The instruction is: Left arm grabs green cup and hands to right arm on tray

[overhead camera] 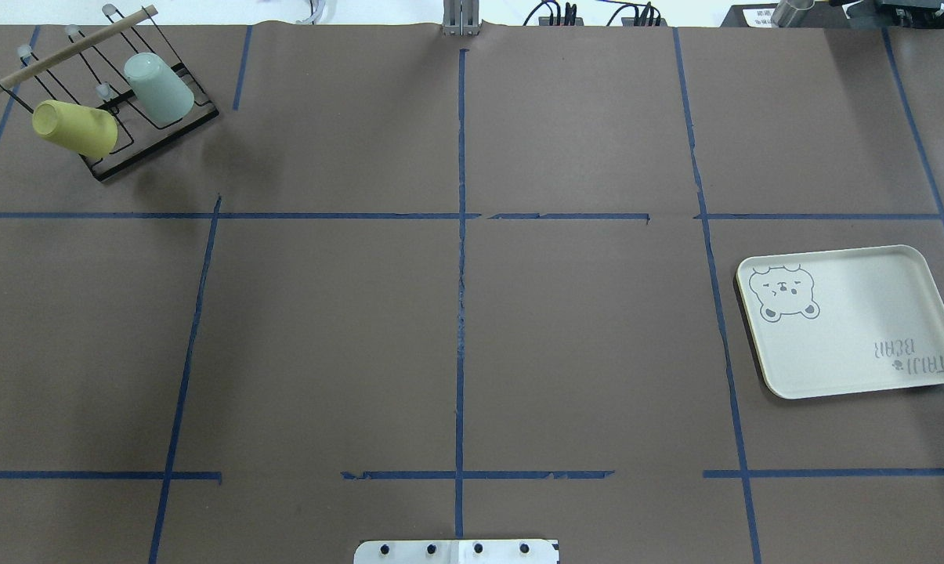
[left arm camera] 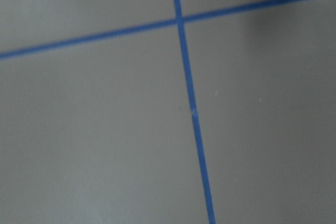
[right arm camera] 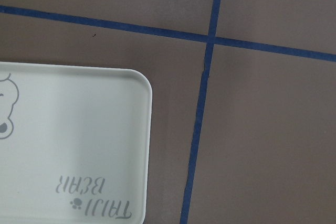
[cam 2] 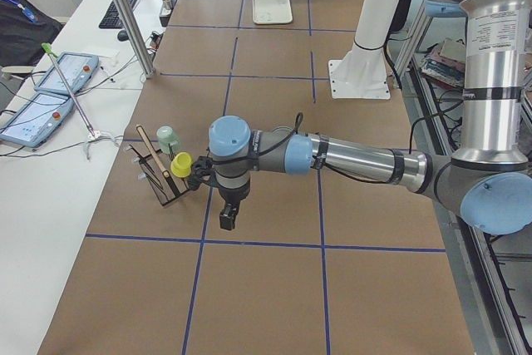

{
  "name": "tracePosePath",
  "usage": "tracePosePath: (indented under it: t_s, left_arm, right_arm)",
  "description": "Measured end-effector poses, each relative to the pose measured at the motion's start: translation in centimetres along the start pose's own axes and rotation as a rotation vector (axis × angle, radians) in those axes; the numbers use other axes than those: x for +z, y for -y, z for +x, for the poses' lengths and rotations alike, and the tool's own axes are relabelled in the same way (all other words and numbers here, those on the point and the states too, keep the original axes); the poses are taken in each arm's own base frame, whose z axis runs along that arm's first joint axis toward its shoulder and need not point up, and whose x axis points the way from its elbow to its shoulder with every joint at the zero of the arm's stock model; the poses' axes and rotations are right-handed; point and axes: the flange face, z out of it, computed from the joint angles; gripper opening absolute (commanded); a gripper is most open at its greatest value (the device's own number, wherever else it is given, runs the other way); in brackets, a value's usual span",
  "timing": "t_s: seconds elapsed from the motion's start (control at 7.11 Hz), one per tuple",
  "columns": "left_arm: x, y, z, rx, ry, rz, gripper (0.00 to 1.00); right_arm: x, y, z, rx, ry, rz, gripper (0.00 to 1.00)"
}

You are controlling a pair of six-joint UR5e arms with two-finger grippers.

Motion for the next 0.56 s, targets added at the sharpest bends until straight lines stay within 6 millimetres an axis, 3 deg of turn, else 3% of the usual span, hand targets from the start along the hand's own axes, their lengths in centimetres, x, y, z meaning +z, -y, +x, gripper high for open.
tracePosePath:
  t_s: [0.28,0.42,0.56]
  left_arm:
    - [-2.4,3.2,2.0,0.024,0.006,0.096,1.00]
    - [-3.3,5.6,4.2,0.070,0.003,0.155,1.00]
    - [-3.0,8.7,8.0,0.125,-0.014,0.184,1.00]
  right_arm:
    - [-0.2,0.3,-0.2,-0.003,0.000,0.004,1.00]
    - [-0.2,0.4,-0.2,-0.003,0.001,0.005,1.00]
    - [-0.2,0.4,-0.2,-0.002,0.001,0.005,1.00]
